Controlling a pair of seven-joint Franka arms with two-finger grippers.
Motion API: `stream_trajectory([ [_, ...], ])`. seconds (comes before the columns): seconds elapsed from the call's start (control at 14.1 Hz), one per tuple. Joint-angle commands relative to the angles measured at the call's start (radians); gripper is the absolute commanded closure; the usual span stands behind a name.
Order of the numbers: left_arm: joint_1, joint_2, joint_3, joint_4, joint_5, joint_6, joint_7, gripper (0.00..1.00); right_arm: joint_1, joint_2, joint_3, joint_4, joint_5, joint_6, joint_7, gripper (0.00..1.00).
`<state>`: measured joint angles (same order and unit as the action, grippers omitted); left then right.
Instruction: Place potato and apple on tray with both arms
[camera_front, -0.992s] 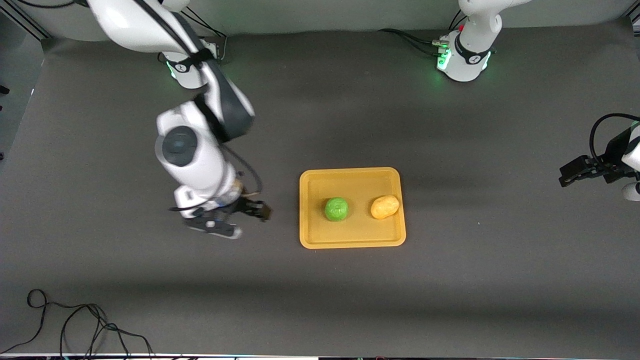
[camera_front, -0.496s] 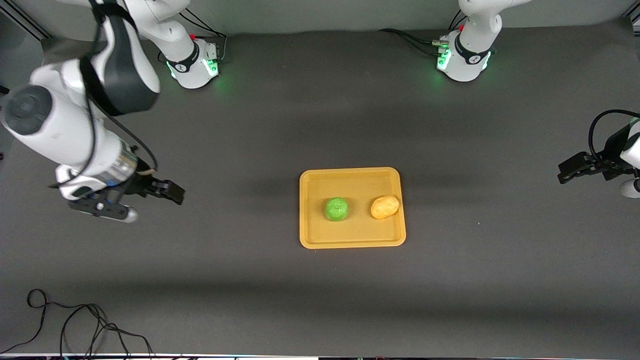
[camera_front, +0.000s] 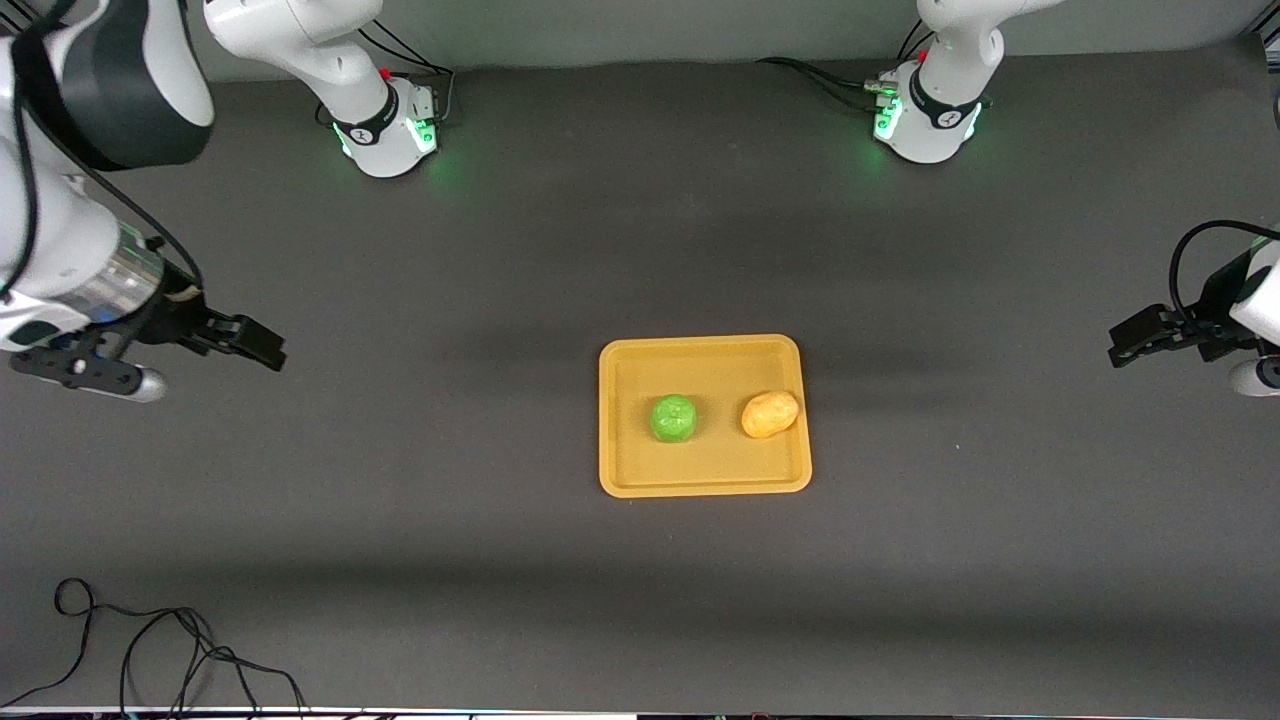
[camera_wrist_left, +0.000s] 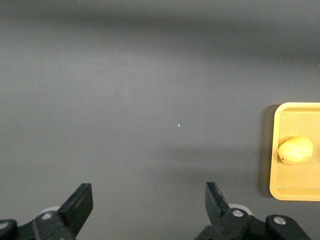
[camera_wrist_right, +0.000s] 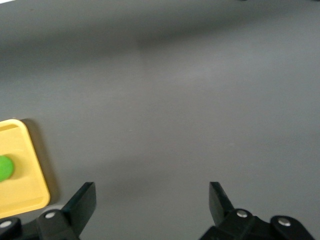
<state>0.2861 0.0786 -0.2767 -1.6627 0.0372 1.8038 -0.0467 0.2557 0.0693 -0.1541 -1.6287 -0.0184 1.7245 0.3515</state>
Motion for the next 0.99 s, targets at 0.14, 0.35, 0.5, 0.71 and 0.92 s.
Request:
stream_trajectory([
  [0.14,-0.013,-0.005,0.005,0.001,0.0,-0.015,0.002,0.0,-0.285,-0.063,0.248,0.01,-0.018,-0.049,-0.058,0.0],
  [0.35,-0.013,-0.005,0.005,0.0,0.0,-0.015,0.002,0.0,-0.325,-0.065,0.243,0.012,0.044,-0.045,-0.159,0.0],
  [0.5,-0.013,-0.005,0.005,0.0,0.0,-0.015,0.002,0.0,-0.348,-0.068,0.24,0.009,0.06,-0.051,-0.17,0.0],
  [0.71,-0.013,-0.005,0.005,0.001,0.0,-0.015,0.002,0.0,-0.354,-0.069,0.238,0.006,0.06,-0.051,-0.245,0.0],
  [0.92,-0.013,-0.003,0.005,0.001,0.0,-0.015,0.002,0.0,-0.352,-0.072,0.243,0.004,0.048,-0.069,-0.255,0.0],
])
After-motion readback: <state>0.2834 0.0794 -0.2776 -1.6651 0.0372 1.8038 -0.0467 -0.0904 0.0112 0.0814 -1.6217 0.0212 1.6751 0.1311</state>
